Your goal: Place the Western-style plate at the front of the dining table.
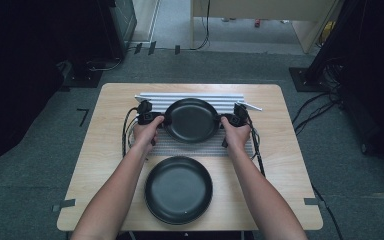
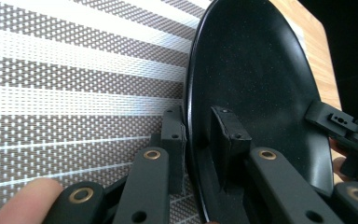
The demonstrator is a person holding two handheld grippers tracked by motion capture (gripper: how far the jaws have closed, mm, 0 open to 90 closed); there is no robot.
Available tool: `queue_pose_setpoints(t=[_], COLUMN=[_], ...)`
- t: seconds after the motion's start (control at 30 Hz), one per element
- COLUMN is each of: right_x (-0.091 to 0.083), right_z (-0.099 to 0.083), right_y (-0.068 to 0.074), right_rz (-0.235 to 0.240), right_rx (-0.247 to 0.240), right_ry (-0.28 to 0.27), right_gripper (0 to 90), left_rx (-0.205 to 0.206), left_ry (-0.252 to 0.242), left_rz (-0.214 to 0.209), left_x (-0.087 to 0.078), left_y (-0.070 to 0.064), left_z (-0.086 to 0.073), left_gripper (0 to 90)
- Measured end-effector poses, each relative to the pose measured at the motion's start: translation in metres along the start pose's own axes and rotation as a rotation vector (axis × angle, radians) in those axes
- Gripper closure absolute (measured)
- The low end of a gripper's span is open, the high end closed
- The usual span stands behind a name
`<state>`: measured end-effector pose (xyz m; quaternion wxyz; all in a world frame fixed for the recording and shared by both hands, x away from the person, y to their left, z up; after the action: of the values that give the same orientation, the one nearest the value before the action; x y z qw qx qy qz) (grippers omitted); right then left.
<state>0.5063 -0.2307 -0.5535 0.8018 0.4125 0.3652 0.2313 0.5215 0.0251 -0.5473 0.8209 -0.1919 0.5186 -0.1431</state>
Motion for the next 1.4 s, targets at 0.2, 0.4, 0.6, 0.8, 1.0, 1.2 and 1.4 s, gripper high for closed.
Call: queue_pose_setpoints(t=[0.2, 0.4, 0.6, 0.8, 1.0, 1.2, 1.4], right_x=[0.004, 0.006, 0.006, 0.008, -0.009, -0.026, -0.042], right_z=[-0.002, -0.001, 0.000, -0.002, 0.006, 0.012, 0.008], right_y=[-0.004, -0.005, -0.004, 0.003, 0.007, 0.012, 0.017], right_rz=[-0.006, -0.018, -0.032, -0.092, -0.113, -0.261, -0.271], right_rx=[-0.002, -0.010, -0.032, -0.211, -0.240, -0.441, -0.487], right_ry=[0.011, 0.003, 0.003, 0.037, -0.039, -0.091, -0.058], right_gripper=[83.2, 83.0, 82.1, 72.2, 67.0, 50.8, 40.9], left_rx=[0.002, -0.007, 0.007, 0.042, 0.086, 0.107, 0.178], left_ry=[0.014, 0.011, 0.009, 0.001, -0.038, -0.087, -0.143], left_rz=[0.004, 0.010, 0.010, 0.021, 0.011, -0.025, 0.019], left_x=[0.004, 0.007, 0.007, 0.006, -0.005, -0.027, -0.047], left_y=[0.003, 0.004, 0.004, 0.003, 0.001, -0.002, 0.002], left_z=[-0.001, -0.001, -0.002, -0.003, -0.001, 0.002, -0.005], left_gripper=[76.4, 76.2, 75.7, 73.8, 52.5, 41.3, 26.5])
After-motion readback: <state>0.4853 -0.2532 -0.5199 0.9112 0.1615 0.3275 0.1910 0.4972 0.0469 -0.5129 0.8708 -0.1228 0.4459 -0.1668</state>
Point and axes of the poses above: each handheld gripper's, and its own axes: x roughly forward along the jaws, z roughly out of its top, y roughly to its left, the point moved 7 cm from there along x, roughly forward along the jaws, and after that the axes turned 14 degrees about z, right-handed, at the moved point
